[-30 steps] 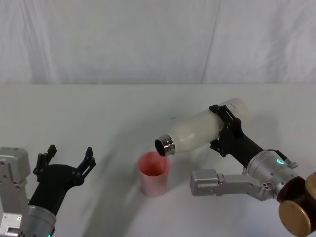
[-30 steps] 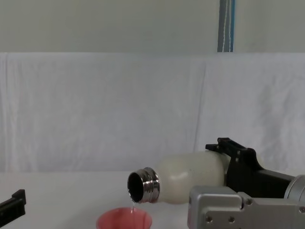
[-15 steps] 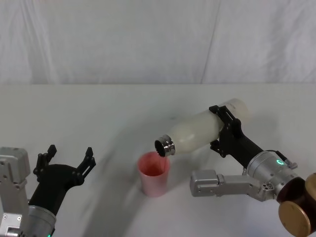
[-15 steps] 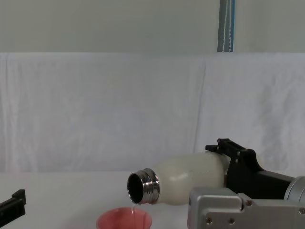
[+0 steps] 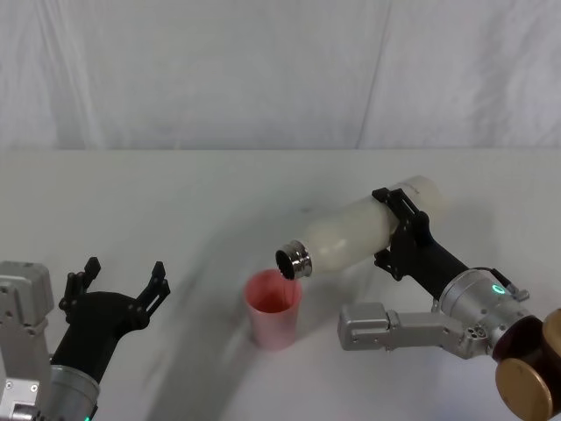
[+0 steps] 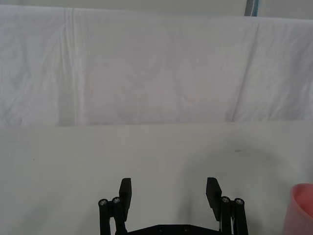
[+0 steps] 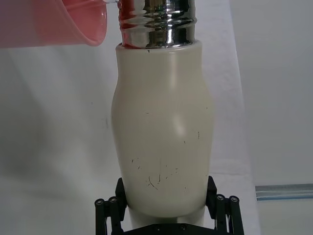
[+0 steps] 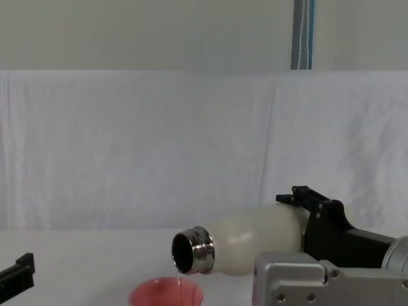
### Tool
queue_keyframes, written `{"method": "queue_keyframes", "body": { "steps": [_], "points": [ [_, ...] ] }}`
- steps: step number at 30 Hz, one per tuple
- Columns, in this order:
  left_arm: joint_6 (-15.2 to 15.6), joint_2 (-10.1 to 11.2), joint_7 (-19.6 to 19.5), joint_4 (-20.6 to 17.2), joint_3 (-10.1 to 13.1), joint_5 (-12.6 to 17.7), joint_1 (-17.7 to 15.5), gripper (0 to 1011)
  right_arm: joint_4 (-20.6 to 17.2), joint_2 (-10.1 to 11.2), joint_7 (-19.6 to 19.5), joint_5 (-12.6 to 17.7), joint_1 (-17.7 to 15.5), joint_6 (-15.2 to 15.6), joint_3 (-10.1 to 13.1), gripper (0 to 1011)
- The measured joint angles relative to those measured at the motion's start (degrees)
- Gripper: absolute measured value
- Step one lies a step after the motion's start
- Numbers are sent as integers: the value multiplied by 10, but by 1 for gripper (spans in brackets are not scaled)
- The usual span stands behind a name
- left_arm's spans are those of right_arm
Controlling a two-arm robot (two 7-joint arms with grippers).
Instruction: Grasp the thermos with one hand and pour water into the cup lid.
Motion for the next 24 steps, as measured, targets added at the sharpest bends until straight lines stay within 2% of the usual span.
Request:
{"method": "queue_keyframes", "body": {
  "steps": [24],
  "points": [
    [0, 0, 0, 0, 0, 0, 0, 1001, -1, 0, 0, -2, 2, 0, 0, 953]
  ]
}}
